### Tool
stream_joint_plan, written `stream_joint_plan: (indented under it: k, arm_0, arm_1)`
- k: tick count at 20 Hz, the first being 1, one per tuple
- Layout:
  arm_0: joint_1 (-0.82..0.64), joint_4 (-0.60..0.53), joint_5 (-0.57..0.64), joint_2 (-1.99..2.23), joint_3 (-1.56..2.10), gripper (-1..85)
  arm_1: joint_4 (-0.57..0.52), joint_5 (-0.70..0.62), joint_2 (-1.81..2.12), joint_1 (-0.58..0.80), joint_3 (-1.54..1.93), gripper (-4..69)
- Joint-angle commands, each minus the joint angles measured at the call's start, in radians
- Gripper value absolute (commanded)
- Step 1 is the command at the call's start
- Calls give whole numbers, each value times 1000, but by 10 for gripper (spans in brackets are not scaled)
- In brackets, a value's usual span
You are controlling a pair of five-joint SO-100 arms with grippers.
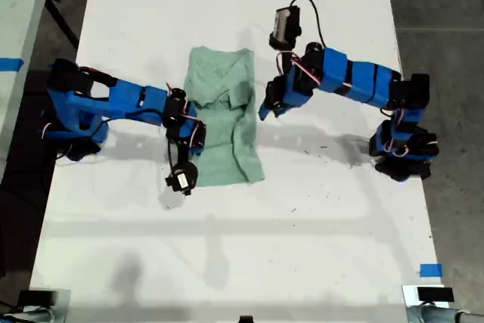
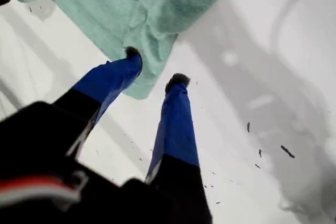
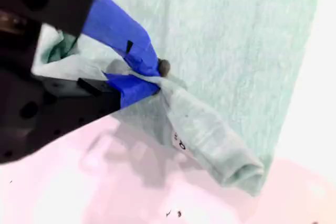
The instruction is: Fold t-shirt
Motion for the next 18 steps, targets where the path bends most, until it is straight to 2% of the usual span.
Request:
stream_joint_plan:
  k: [1,5,6,7,8,14,18]
  arm_0:
    - [26,3,28,-163,-290,-1]
    - [17,6,37,-337,-433,11]
    - [15,21,44,-339,-433,65]
    - [14,34,69,-327,-434,234]
    - [9,63,78,-304,-436,306]
    - [-21,354,89,8,-428,348]
    - [-28,465,106,227,-399,343]
  arm_1:
    - [-21,12,91,9,3,147]
    - [-23,18,123,8,40,146]
    - [-28,18,138,8,60,146]
    - [-35,18,152,11,80,146]
    - [-41,18,161,12,91,145]
    - [-46,8,181,20,101,144]
    - [-38,8,186,12,104,144]
